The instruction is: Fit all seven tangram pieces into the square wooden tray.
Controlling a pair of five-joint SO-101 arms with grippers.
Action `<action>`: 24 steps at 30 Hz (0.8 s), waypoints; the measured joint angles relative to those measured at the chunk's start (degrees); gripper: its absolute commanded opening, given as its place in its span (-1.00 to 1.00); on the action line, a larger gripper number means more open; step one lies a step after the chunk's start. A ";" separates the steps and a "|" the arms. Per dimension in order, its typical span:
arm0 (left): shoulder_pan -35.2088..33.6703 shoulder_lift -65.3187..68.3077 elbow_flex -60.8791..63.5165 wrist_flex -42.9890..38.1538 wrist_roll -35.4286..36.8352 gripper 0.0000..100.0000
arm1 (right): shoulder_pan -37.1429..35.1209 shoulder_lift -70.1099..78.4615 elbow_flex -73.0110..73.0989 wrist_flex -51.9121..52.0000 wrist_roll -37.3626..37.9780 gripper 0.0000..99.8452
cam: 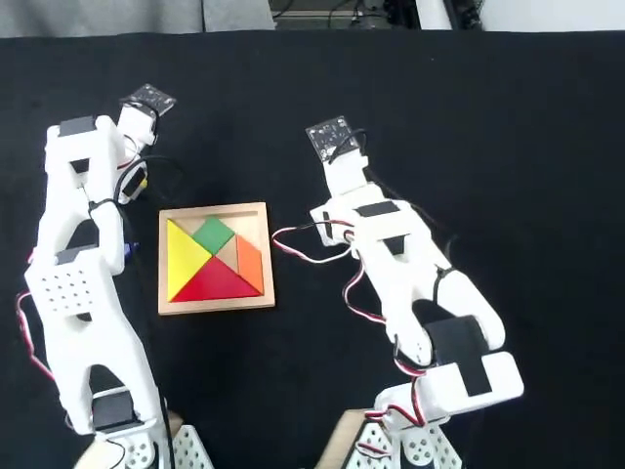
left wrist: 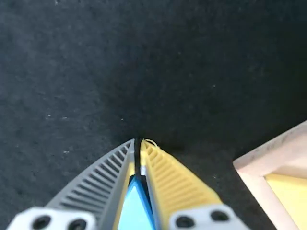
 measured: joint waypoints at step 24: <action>-15.12 0.53 -13.98 17.41 -15.38 -0.94 | 0.00 0.00 0.00 0.00 0.00 -0.98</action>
